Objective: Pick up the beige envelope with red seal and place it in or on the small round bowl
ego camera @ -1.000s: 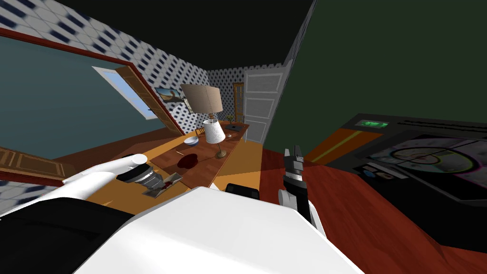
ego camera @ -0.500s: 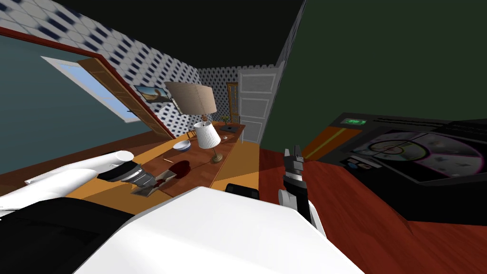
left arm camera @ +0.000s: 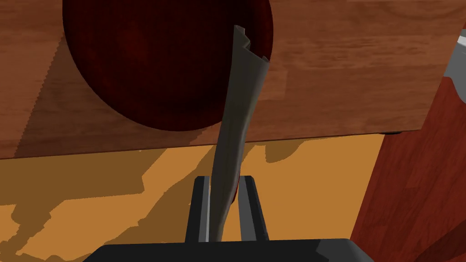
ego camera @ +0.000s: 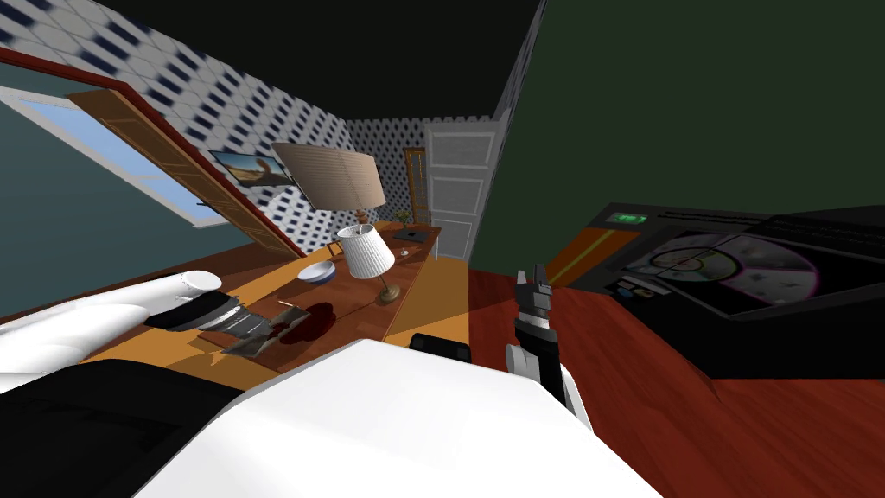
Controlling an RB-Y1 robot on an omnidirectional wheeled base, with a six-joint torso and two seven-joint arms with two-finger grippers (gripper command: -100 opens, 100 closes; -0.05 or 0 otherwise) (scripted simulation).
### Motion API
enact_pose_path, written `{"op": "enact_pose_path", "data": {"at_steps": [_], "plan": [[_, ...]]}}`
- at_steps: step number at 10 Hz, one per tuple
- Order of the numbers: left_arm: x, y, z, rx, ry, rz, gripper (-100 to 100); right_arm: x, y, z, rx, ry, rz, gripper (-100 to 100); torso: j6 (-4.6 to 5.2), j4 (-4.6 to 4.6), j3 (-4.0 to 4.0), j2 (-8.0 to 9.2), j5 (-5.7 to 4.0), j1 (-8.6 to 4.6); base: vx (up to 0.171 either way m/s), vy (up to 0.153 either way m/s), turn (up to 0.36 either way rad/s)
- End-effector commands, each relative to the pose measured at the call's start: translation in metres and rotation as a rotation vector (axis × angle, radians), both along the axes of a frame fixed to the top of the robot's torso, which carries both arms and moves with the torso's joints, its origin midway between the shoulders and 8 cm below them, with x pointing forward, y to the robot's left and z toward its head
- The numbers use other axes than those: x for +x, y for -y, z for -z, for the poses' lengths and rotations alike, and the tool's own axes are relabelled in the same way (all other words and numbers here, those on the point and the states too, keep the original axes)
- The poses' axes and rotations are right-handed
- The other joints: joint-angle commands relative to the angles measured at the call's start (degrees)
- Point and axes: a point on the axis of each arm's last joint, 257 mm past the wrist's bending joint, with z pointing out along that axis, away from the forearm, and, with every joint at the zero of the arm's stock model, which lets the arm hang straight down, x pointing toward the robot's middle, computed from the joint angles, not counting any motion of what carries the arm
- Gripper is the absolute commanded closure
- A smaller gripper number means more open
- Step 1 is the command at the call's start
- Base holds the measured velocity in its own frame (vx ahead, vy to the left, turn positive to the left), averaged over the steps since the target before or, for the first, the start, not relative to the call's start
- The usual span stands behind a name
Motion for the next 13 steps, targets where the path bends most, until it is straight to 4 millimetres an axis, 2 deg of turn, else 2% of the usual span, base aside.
{"op": "enact_pose_path", "data": {"at_steps": [1,3,4,5,9,10,11,13], "plan": [[0.0,-0.009,-0.012,0.016,0.012,-0.031,100,0.0,0.0,0.0,0.0,0.0,0.0,0,0.0,0.0,0.0,0.0,0.0,0.0,0.058,0.025,-0.12],[0.0,-0.02,-0.024,0.035,0.026,-0.067,100,0.0,0.0,0.0,0.0,0.0,0.0,0,-0.05,0.02,0.06,0.11,-0.01,-0.07,0.04,0.029,-0.094],[0.0,-0.017,-0.02,0.028,0.021,-0.054,100,0.0,0.0,0.0,0.0,0.0,0.0,0,-0.06,0.04,0.09,0.16,-0.04,-0.05,0.017,0.022,-0.03],[0.001,-0.018,-0.022,0.031,0.023,-0.055,-100,0.0,0.0,0.0,0.0,0.0,0.0,0,-0.12,0.05,0.14,0.26,0.03,-0.1,0.0,0.0,0.0],[0.001,-0.018,-0.022,0.031,0.024,-0.055,-100,0.0,0.0,0.0,0.0,0.0,0.0,0,-0.13,0.08,0.23,0.4,0.01,-0.18,0.0,0.0,0.0],[0.001,-0.018,-0.022,0.031,0.024,-0.055,0,0.0,0.0,0.0,0.0,0.0,0.0,0,-0.13,0.08,0.23,0.4,0.01,-0.18,0.0,0.0,0.0],[0.005,-0.018,-0.036,0.029,0.023,-0.052,-100,0.0,0.0,0.0,0.0,0.0,0.0,0,-0.13,0.08,0.23,0.4,0.01,-0.18,-0.005,0.004,0.017],[0.012,-0.018,-0.056,0.026,0.021,-0.048,-100,0.0,0.0,0.0,0.0,0.0,0.0,0,-0.14,0.09,0.25,0.44,0.0,-0.18,-0.012,0.007,0.023]]}}
